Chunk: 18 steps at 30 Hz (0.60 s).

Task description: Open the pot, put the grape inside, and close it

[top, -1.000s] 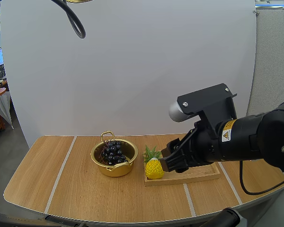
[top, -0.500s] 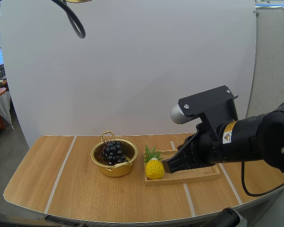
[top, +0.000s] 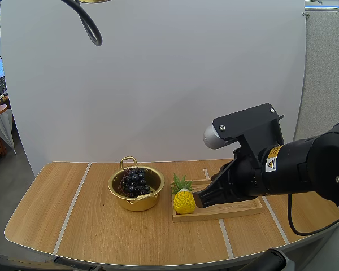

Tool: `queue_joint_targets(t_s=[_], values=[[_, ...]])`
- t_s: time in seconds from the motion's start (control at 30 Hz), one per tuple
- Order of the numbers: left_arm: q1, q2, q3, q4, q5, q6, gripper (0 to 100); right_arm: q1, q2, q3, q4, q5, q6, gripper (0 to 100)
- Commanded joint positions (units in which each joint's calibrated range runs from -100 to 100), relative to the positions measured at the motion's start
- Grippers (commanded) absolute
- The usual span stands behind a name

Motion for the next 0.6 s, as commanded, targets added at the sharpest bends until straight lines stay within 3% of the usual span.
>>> queue_joint_targets(t_s=[0.0,0.1,0.3,0.57], values=[[-0.1,-0.07,-0.54,0.04,-1.38,-0.31,0,-0.19,-0.45,0.06,0.0,0.18,-0.17,0],[-0.1,-0.07,-0.54,-0.08,2.01,-0.31,0,-0.19,-0.45,0.06,0.0,0.18,-0.28,0],[-0.1,-1.35,-0.54,1.73,27.73,-0.31,0,-0.19,-0.45,0.06,0.0,0.18,-0.28,0],[-0.1,-1.22,1.0,1.89,28.5,-0.49,0,-0.19,-0.45,0.06,0.0,0.18,-0.28,0]])
